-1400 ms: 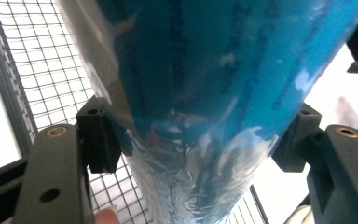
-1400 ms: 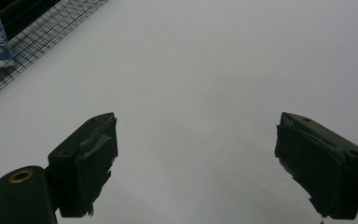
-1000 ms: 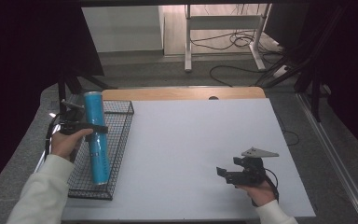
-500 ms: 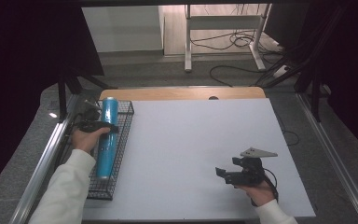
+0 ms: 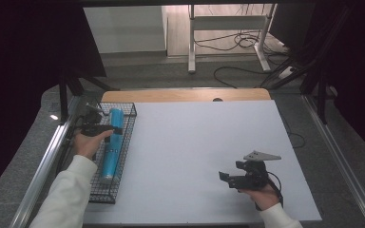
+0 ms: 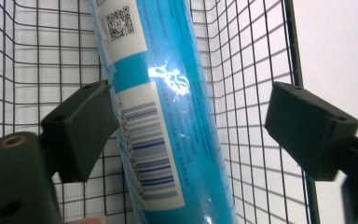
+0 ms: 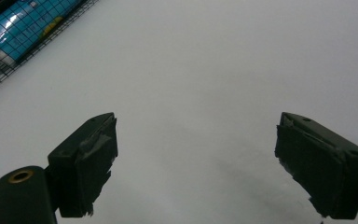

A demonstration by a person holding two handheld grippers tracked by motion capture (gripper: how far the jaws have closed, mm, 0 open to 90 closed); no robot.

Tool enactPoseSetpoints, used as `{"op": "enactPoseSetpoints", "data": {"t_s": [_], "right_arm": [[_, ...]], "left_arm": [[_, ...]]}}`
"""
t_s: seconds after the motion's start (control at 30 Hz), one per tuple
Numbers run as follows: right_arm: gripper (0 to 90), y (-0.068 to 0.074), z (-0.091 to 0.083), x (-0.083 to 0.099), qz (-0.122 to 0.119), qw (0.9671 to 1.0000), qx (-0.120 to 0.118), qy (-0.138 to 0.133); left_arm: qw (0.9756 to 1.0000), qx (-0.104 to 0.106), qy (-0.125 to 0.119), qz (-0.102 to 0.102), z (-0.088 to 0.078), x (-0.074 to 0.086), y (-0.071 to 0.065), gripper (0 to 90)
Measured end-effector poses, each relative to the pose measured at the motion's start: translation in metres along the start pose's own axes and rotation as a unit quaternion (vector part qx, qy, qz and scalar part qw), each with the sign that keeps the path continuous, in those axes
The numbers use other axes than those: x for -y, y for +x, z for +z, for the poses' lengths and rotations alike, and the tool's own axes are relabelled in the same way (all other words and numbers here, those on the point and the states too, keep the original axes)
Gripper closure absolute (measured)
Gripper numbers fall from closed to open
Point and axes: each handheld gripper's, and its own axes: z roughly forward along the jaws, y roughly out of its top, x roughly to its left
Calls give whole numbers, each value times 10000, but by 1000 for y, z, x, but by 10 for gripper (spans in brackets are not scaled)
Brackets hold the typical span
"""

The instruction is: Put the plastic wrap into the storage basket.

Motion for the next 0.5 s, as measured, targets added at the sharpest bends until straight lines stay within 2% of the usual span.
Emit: {"op": "enactPoseSetpoints", "data": {"t_s": [0.1, 0.13, 0.2, 0.27, 0.37, 0.4, 0.5], "right_arm": [[133, -1, 0, 0, -29, 10000, -17, 3], [133, -2, 0, -1, -63, 10000, -16, 15], [133, -2, 0, -1, -82, 10000, -14, 18], [133, -3, 0, 0, -96, 9999, -28, 16], [133, -4, -1, 0, -112, 9999, -35, 7], [133, -4, -2, 1, -119, 9999, -31, -12], [133, -5, -5, 1, -104, 9999, -31, -64]], "left_arm": [[9996, -25, -167, 209, -10, 4, -4, 139], [9987, -97, -314, 386, -20, 8, -7, 138], [9983, -92, -382, 426, -24, 10, -8, 138], [9970, 55, -502, 583, -34, 16, -11, 141], [9935, 163, -694, 882, -49, 31, -21, 141], [9917, 209, -835, 953, -54, 37, -24, 143], [9865, 529, -1035, 1153, -66, 59, -34, 152]]}}
